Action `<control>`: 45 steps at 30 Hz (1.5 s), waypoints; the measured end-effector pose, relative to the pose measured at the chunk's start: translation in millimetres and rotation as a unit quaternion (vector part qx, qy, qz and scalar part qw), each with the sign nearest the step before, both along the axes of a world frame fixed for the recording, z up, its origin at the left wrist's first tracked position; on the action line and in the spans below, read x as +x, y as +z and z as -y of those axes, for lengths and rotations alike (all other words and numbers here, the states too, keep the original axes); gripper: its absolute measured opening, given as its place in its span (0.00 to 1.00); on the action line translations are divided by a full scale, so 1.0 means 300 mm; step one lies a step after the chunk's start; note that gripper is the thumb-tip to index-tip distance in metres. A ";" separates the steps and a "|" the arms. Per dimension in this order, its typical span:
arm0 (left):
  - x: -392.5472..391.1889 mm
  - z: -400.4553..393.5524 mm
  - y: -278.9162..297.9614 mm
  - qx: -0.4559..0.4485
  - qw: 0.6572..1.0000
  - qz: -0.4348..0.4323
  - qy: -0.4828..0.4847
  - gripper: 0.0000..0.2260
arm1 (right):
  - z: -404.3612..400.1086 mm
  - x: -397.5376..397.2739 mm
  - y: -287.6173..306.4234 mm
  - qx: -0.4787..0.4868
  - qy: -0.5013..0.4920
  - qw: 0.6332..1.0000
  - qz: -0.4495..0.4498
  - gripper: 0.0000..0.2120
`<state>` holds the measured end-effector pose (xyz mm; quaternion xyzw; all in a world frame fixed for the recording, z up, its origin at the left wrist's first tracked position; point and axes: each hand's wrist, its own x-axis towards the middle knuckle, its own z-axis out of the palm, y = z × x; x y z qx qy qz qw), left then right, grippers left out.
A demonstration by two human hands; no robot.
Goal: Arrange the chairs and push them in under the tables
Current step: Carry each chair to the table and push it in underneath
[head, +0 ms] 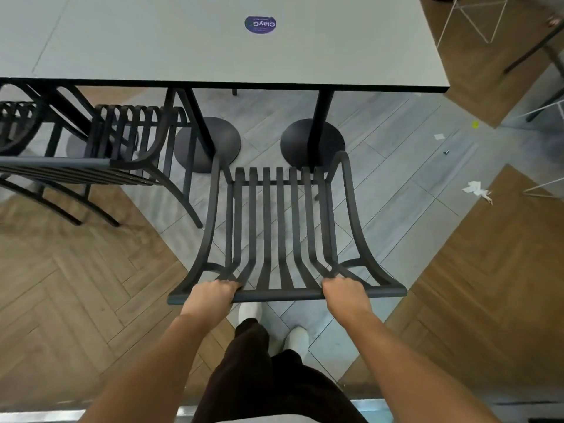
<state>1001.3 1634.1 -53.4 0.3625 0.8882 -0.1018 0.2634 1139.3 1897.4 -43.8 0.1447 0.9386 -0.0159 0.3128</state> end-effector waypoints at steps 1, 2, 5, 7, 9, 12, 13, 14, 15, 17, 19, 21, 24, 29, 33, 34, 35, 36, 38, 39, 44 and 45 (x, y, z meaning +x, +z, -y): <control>-0.026 -0.007 -0.001 -0.001 1.000 0.000 -0.001 0.18 | -0.004 -0.026 0.003 0.003 -0.002 1.000 0.002 0.14; -0.055 -0.015 0.001 -0.006 1.000 -0.004 -0.002 0.18 | -0.008 -0.054 0.002 0.004 -0.004 1.000 0.000 0.14; -0.156 -0.044 0.007 -0.008 1.000 -0.013 -0.005 0.18 | -0.023 -0.156 0.001 0.004 -0.009 1.000 -0.002 0.14; -0.239 -0.057 0.008 -0.007 1.000 -0.016 -0.011 0.17 | -0.032 -0.232 0.000 0.010 -0.011 1.000 -0.003 0.14; -0.330 -0.068 0.004 -0.009 1.000 -0.019 -0.016 0.17 | -0.039 -0.307 0.002 0.009 -0.015 1.000 0.000 0.13; -0.462 -0.081 -0.006 -0.004 1.000 -0.014 -0.011 0.18 | -0.055 -0.428 0.009 0.014 -0.015 1.000 0.005 0.12; -0.503 -0.088 -0.007 -0.001 1.000 -0.011 -0.012 0.18 | -0.063 -0.467 0.011 0.013 -0.016 1.000 0.006 0.12; -0.543 -0.097 -0.009 0.002 1.000 -0.011 -0.015 0.18 | -0.073 -0.507 0.012 0.014 -0.016 1.000 0.007 0.11; -0.582 -0.108 -0.010 0.006 1.000 -0.011 -0.018 0.18 | -0.084 -0.546 0.014 0.017 -0.015 1.000 0.006 0.11; -0.659 -0.131 -0.008 0.011 1.000 -0.008 -0.018 0.18 | -0.105 -0.619 0.021 0.024 -0.018 1.000 0.006 0.12; -0.727 -0.159 -0.005 0.012 1.000 -0.007 -0.019 0.18 | -0.131 -0.683 0.019 0.026 -0.022 0.999 0.001 0.12; -0.790 -0.192 -0.006 0.016 1.000 -0.007 -0.024 0.17 | -0.160 -0.738 0.017 0.030 -0.025 0.999 -0.002 0.12; -0.879 -0.242 -0.007 0.023 0.999 -0.010 -0.036 0.16 | -0.206 -0.813 0.007 0.028 -0.029 0.999 -0.008 0.11; -0.986 -0.302 -0.010 0.025 0.999 -0.009 -0.034 0.16 | -0.268 -0.912 -0.003 0.031 -0.031 0.999 -0.018 0.13; -1.028 -0.328 -0.020 0.032 0.999 0.006 -0.016 0.15 | -0.307 -0.961 0.002 0.026 -0.038 0.999 -0.023 0.14; -1.033 -0.331 -0.021 0.036 0.999 0.006 -0.014 0.14 | -0.311 -0.967 0.004 0.021 -0.043 0.999 -0.021 0.14; -1.034 -0.334 -0.021 0.040 0.999 0.005 -0.012 0.14 | -0.315 -0.972 0.005 0.017 -0.048 0.999 -0.018 0.14; -1.033 -0.336 -0.020 0.045 0.999 0.006 -0.008 0.13 | -0.317 -0.974 0.006 0.012 -0.052 0.998 -0.015 0.14; -1.027 -0.338 -0.016 0.054 0.998 0.014 0.005 0.13 | -0.319 -0.977 0.008 0.004 -0.060 0.998 -0.010 0.13; -1.024 -0.340 -0.013 0.056 0.998 0.020 0.015 0.12 | -0.320 -0.979 0.012 0.001 -0.063 0.998 -0.007 0.12; -1.022 -0.351 0.013 0.070 0.996 0.052 0.036 0.12 | -0.333 -0.984 0.033 -0.046 -0.099 0.994 -0.010 0.12; -1.023 -0.352 0.019 0.071 0.995 0.063 0.039 0.12 | -0.337 -0.984 0.041 -0.057 -0.107 0.993 -0.009 0.13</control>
